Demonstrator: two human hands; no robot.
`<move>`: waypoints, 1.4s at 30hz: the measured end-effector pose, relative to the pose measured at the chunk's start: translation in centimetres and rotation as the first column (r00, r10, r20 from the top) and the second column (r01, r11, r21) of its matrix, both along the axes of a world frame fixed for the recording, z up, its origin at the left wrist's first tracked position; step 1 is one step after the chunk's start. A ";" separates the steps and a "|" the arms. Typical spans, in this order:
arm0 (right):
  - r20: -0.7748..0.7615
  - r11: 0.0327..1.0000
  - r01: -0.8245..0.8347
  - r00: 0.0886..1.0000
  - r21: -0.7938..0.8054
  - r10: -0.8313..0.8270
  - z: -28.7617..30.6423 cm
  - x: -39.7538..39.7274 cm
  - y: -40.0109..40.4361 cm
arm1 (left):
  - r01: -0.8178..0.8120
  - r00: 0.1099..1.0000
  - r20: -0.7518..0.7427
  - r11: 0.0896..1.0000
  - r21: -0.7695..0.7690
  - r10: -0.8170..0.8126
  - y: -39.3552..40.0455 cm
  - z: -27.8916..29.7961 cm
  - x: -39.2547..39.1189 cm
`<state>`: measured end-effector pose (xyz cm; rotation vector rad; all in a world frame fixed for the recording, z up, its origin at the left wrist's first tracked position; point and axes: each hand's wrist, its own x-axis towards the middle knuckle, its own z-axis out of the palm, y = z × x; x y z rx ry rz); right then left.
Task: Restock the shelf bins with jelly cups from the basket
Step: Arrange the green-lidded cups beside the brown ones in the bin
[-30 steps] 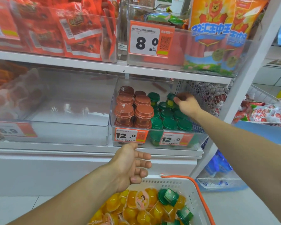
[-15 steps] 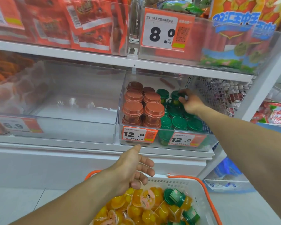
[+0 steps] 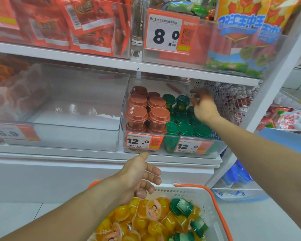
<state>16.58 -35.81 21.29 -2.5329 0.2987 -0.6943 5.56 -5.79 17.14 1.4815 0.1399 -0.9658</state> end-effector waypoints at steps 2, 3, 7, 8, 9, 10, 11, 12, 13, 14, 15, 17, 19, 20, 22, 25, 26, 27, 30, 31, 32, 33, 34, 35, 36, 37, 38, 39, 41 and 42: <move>0.165 0.994 -0.088 0.982 -0.058 0.096 0.9 -4.3 2.5 | 0.041 0.999 0.021 0.998 0.037 -0.042 -0.2 0.1 -0.3; 0.244 0.985 -0.144 0.956 -0.096 0.163 1.1 -6.8 3.7 | 0.068 0.997 0.034 0.996 0.056 -0.070 -0.3 0.1 -0.6; 0.249 0.877 -0.415 0.847 -0.243 0.470 -1.4 -15.8 6.5 | 0.174 0.979 0.078 0.969 0.175 -0.190 -1.5 -0.9 -2.0; 0.127 0.816 -0.498 0.826 -0.295 0.550 -2.9 -17.4 6.5 | 0.208 0.968 0.095 0.955 0.211 -0.232 -2.0 -1.5 -2.4; -0.024 0.757 -0.568 0.805 -0.323 0.593 -4.5 -18.7 6.2 | 0.243 0.952 0.121 0.934 0.264 -0.282 -2.5 -2.3 -2.7; -0.188 0.719 -0.618 0.784 -0.317 0.592 -6.3 -19.7 5.8 | 0.269 0.930 0.155 0.904 0.331 -0.334 -3.0 -3.4 -3.1; -0.352 0.705 -0.651 0.754 -0.282 0.555 -8.0 -20.6 5.5 | 0.286 0.903 0.190 0.870 0.402 -0.384 -3.3 -4.6 -3.4; -0.496 0.714 -0.659 0.714 -0.237 0.494 -9.4 -21.3 5.3 | 0.304 0.869 0.216 0.824 0.479 -0.446 -3.5 -5.8 -3.8; -0.614 0.732 -0.653 0.662 -0.192 0.429 -10.8 -22.1 4.9 | 0.330 0.824 0.220 0.759 0.562 -0.522 -3.7 -7.1 -4.1; -0.710 0.751 -0.645 0.595 -0.141 0.377 -12.0 -22.9 4.4 | 0.359 0.774 0.200 0.676 0.644 -0.601 -3.8 -8.4 -4.6; -0.792 0.767 -0.636 0.510 -0.085 0.335 -13.1 -23.7 4.0 | 0.377 0.735 0.169 0.604 0.703 -0.656 -3.9 -9.5 -5.3; -0.903 0.786 -0.618 0.338 0.000 0.265 -14.8 -25.1 3.4 | 0.416 0.698 0.123 0.540 0.731 -0.705 -4.4 -11.7 -7.1; -0.956 0.786 -0.616 0.199 0.048 0.214 -16.2 -26.2 3.0 | 0.469 0.639 0.095 0.485 0.738 -0.763 -5.1 -13.9 -9.6; -0.970 0.783 -0.618 0.147 0.062 0.193 -16.8 -26.5 3.0 | 0.497 0.604 0.079 0.452 0.741 -0.793 -5.3 -15.2 -10.8; -0.982 0.785 -0.615 0.093 0.076 0.167 -17.9 -26.6 3.0 | 0.517 0.563 0.037 0.386 0.764 -0.826 -5.1 -18.3 -13.3; -0.978 0.779 -0.623 0.110 0.072 0.178 -19.7 -25.9 3.5 | 0.465 0.593 0.088 0.429 0.775 -0.801 -4.2 -22.5 -16.4; -0.977 0.771 -0.634 0.115 0.069 0.182 -20.3 -25.6 3.8 | 0.430 0.586 0.128 0.441 0.788 -0.800 -4.0 -23.4 -16.9; -0.974 0.764 -0.641 0.120 0.071 0.191 -20.9 -25.3 4.2 | 0.399 0.570 0.160 0.441 0.804 -0.806 -3.9 -23.7 -17.2; -0.971 0.757 -0.651 0.140 0.055 0.192 -23.1 -24.4 5.3 | 0.339 0.561 0.223 0.467 0.817 -0.797 -3.5 -24.1 -17.0; -0.969 0.756 -0.653 0.156 0.044 0.191 -23.9 -24.1 5.6 | 0.328 0.558 0.240 0.477 0.816 -0.794 -3.5 -23.9 -16.8; -0.969 0.756 -0.655 0.176 0.017 0.175 -24.3 -23.8 5.9 | 0.303 0.565 0.265 0.495 0.814 -0.781 -3.4 -23.8 -16.6; -0.966 0.757 -0.654 0.203 -0.014 0.158 -24.9 -23.5 5.9 | 0.279 0.593 0.290 0.529 0.802 -0.752 -3.2 -23.5 -16.3; -0.966 0.761 -0.647 0.222 -0.043 0.135 -25.2 -23.4 6.0 | 0.257 0.654 0.307 0.585 0.769 -0.692 -3.1 -23.1 -16.0; -0.965 0.764 -0.642 0.236 -0.063 0.119 -25.7 -23.3 5.9 | 0.237 0.751 0.310 0.675 0.699 -0.584 -3.0 -22.5 -15.5; -0.966 0.762 -0.643 0.238 -0.081 0.098 -26.1 -23.2 5.8 | 0.229 0.857 0.254 0.773 0.592 -0.448 -3.0 -21.9 -14.8; -0.967 0.756 -0.648 0.241 -0.098 0.081 -26.6 -23.1 5.7 | 0.240 0.936 0.124 0.857 0.456 -0.328 -2.9 -21.4 -14.0; -0.970 0.750 -0.651 0.238 -0.116 0.057 -26.9 -23.0 5.7 | 0.244 0.968 -0.026 0.913 0.327 -0.250 -2.7 -21.0 -13.2; -0.970 0.745 -0.655 0.239 -0.125 0.048 -27.4 -22.9 5.6 | 0.246 0.964 -0.159 0.942 0.227 -0.213 -2.4 -20.6 -12.6; -0.977 0.735 -0.666 0.212 -0.127 0.024 -27.7 -22.2 5.9 | 0.194 0.925 -0.340 0.980 0.040 -0.170 -1.7 -20.2 -11.9; -0.983 0.729 -0.673 0.185 -0.123 0.005 -27.4 -21.7 6.4 | 0.162 0.905 -0.391 0.986 -0.045 -0.167 -1.4 -20.3 -11.7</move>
